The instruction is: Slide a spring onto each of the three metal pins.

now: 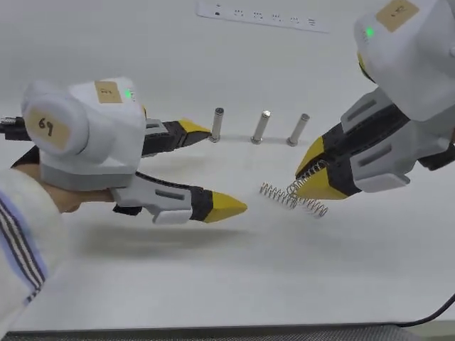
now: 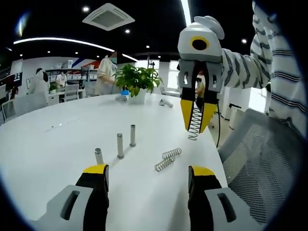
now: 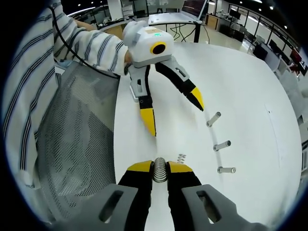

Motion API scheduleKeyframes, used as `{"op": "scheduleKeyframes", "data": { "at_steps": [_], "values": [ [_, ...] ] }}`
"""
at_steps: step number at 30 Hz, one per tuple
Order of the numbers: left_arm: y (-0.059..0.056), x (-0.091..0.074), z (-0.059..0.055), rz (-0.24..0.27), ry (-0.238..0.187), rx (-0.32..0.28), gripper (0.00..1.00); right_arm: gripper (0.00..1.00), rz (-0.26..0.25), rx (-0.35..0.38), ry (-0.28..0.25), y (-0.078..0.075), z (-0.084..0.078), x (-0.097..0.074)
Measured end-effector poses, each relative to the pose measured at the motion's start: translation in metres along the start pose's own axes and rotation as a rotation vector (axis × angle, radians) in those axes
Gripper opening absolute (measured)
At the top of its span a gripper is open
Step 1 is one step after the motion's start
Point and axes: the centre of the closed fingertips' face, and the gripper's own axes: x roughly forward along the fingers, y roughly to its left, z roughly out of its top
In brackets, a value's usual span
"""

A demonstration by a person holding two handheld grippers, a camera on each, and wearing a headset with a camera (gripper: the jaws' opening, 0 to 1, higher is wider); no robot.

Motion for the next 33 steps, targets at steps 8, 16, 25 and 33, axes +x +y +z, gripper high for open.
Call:
{"op": "scheduleKeyframes", "data": {
  "at_steps": [8, 16, 25, 33],
  "values": [
    [0.011, -0.001, -0.002, 0.048, 0.0, -0.012, 0.87, 0.08, -0.003, 0.003, 0.013, -0.002, 0.003, -0.003],
    [0.016, 0.002, -0.006, 0.079, 0.013, -0.025, 0.98, 0.08, -0.02, 0.011, 0.0, -0.012, 0.011, -0.011],
    [0.018, 0.004, -0.018, 0.083, 0.053, -0.037, 0.98, 0.08, -0.037, 0.014, 0.0, -0.029, 0.024, -0.018],
    [0.018, 0.004, -0.026, 0.081, 0.084, -0.043, 0.98, 0.08, -0.06, -0.024, 0.047, -0.049, 0.029, -0.029]
  ]
}}
